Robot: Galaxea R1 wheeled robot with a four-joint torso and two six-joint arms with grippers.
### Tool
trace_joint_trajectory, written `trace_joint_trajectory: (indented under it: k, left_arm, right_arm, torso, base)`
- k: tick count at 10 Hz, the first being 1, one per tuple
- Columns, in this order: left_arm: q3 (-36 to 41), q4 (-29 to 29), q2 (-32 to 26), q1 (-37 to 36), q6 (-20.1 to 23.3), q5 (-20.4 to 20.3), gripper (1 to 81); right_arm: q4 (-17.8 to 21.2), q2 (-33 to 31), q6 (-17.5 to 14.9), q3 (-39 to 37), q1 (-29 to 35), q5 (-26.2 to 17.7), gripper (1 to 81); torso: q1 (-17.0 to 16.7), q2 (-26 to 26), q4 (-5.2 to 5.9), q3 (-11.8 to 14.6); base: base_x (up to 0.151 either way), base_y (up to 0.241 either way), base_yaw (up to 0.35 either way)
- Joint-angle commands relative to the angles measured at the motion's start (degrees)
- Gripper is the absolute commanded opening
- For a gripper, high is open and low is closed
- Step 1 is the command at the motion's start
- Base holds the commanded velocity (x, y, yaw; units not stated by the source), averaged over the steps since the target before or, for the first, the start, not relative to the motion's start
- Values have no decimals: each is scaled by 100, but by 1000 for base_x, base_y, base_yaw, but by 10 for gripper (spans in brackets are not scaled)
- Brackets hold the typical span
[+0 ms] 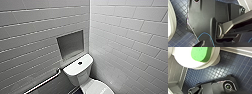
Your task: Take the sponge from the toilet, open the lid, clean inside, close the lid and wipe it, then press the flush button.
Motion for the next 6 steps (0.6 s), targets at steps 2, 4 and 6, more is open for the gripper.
trace_joint_trajectory:
  k: [2,4,6]
  left_arm:
    - [13,-23,-46,-51,29,331,811]
    - [-31,-23,-10,-42,29,331,811]
    - [-58,-23,16,-42,29,331,811]
  right_arm:
    - [63,-337,353,-28,600,-180,811]
    - [63,-337,555,-116,653,-136,811]
    - [63,-337,819,-239,679,-39,811]
  torso:
    - [472,-733,0,-148]
    - [662,-1030,0,-245]
    - [938,-1465,0,-266]
  base:
    - [0,0,0]
    - [0,0,0]
    - [0,0,0]
